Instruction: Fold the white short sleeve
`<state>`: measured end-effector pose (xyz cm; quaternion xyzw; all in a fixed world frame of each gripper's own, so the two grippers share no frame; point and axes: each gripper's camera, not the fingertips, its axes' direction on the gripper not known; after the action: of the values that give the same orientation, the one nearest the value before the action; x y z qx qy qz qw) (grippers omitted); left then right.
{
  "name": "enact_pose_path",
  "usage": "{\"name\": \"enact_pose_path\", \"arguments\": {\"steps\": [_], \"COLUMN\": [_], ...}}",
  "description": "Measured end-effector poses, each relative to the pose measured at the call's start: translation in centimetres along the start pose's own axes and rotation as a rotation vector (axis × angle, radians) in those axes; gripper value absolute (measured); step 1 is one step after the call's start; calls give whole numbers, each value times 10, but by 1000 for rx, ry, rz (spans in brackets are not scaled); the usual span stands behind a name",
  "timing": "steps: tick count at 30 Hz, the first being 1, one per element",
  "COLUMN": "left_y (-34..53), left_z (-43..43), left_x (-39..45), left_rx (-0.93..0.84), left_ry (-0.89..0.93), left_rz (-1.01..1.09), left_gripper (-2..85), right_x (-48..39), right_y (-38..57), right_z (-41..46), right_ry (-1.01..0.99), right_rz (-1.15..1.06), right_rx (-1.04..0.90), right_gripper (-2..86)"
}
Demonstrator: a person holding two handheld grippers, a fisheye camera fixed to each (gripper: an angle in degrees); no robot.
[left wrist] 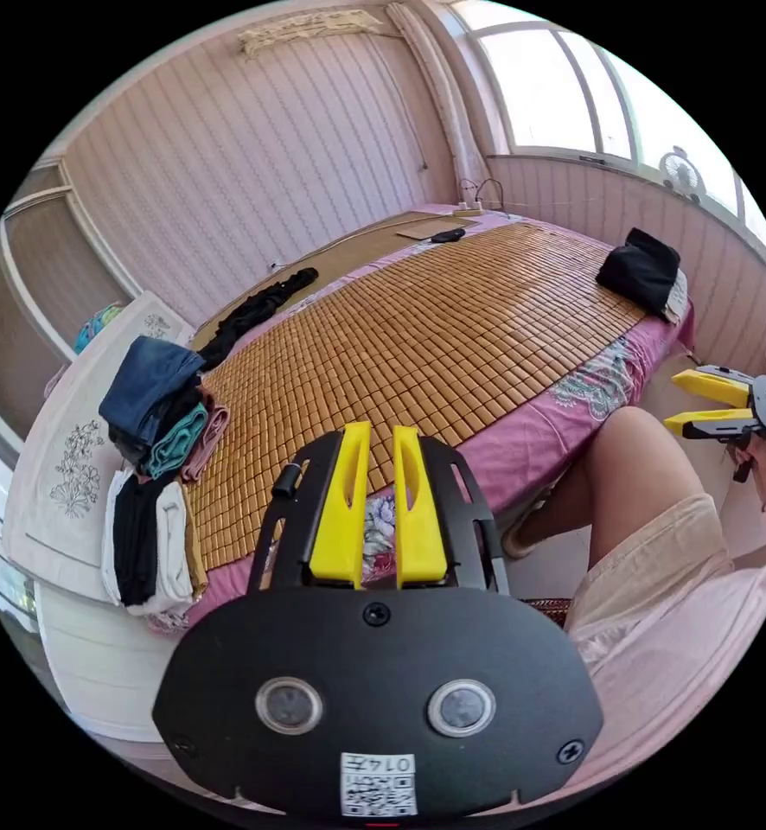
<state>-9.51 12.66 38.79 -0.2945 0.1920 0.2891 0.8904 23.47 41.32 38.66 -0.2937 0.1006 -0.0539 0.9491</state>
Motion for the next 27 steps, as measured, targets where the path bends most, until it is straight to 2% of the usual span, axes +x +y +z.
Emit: {"name": "enact_pose_path", "arguments": {"steps": [3, 6, 13, 18, 22, 27], "left_y": [41, 86, 199, 266, 296, 311], "left_z": [-26, -48, -77, -87, -83, -63], "left_x": [-18, -49, -145, -218, -272, -336], "left_rx": [89, 156, 119, 110, 99, 126], "left_ry": [-135, -198, -387, -448, -548, -513], "left_rz": [-128, -236, -488, -741, -828, -954], "left_gripper": [80, 112, 135, 133, 135, 138], "right_x": [-53, -118, -268, -367, -444, -527], "right_y": [-34, -57, -121, -175, -231, -287], "right_z": [6, 22, 92, 136, 171, 210], "right_ry": [-151, -141, -357, -486, -569, -624], "right_rz": [-135, -289, -599, -794, -898, -967], "right_rx": [60, 146, 172, 180, 190, 159], "right_gripper": [202, 204, 207, 207, 208, 207]}}
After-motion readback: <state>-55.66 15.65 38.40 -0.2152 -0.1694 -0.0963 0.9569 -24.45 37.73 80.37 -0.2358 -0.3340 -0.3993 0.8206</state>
